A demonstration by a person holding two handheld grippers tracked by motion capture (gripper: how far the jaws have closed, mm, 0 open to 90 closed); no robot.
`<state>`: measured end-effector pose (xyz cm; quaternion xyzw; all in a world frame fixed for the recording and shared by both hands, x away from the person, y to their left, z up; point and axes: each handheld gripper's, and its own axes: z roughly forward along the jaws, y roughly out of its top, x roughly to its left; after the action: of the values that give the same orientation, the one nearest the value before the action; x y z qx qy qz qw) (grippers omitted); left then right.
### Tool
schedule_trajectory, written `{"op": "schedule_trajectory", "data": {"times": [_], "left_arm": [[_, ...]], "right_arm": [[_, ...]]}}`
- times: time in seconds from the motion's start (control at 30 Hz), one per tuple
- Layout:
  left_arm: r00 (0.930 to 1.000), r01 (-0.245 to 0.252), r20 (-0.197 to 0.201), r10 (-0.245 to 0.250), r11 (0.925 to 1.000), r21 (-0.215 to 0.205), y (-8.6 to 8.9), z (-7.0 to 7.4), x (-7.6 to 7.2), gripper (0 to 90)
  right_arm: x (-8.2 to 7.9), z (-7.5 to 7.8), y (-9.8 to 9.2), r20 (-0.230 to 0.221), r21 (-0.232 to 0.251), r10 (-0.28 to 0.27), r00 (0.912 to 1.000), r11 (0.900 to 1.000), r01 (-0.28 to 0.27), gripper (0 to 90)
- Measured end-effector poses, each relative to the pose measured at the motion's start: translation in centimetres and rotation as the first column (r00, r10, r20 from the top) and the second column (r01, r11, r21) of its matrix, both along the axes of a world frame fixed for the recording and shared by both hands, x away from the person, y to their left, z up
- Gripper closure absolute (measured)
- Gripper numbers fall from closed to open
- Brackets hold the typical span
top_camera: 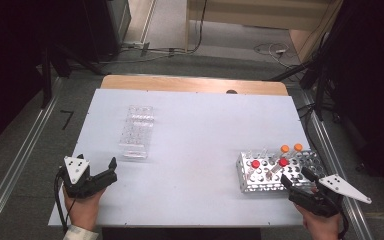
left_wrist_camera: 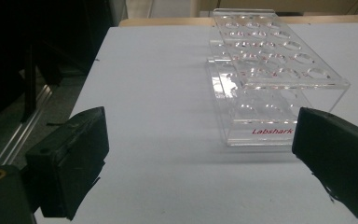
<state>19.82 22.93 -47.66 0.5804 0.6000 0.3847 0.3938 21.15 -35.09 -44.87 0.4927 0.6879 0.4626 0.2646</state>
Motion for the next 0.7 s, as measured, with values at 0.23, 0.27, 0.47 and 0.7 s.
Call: {"op": "schedule_trajectory", "data": {"times": [0.23,0.27,0.47,0.7], "left_arm": [[1.0,0.0,-0.002,0.0,1.0,0.001,0.0,0.0,0.0,4.1],[1.0,0.001,-0.001,-0.001,1.0,0.001,0.0,0.0,0.0,4.1],[1.0,0.001,-0.003,-0.001,1.0,-0.002,0.0,0.0,0.0,4.1],[1.0,0.002,-0.004,-0.002,1.0,-0.002,-0.1,-0.1,0.1,4.1]], "right_arm": [[0.1,-0.2,0.4,0.007,-0.013,0.015,0.9999,1.0,-0.015,19.4],[0.1,-0.2,0.5,0.007,-0.014,0.018,0.9998,1.0,-0.018,19.5],[0.4,-0.3,0.9,0.011,-0.02,0.028,0.9996,0.999,-0.028,22.0],[0.8,-0.5,1.6,0.016,-0.025,0.046,0.9988,0.999,-0.046,30.9]]}}
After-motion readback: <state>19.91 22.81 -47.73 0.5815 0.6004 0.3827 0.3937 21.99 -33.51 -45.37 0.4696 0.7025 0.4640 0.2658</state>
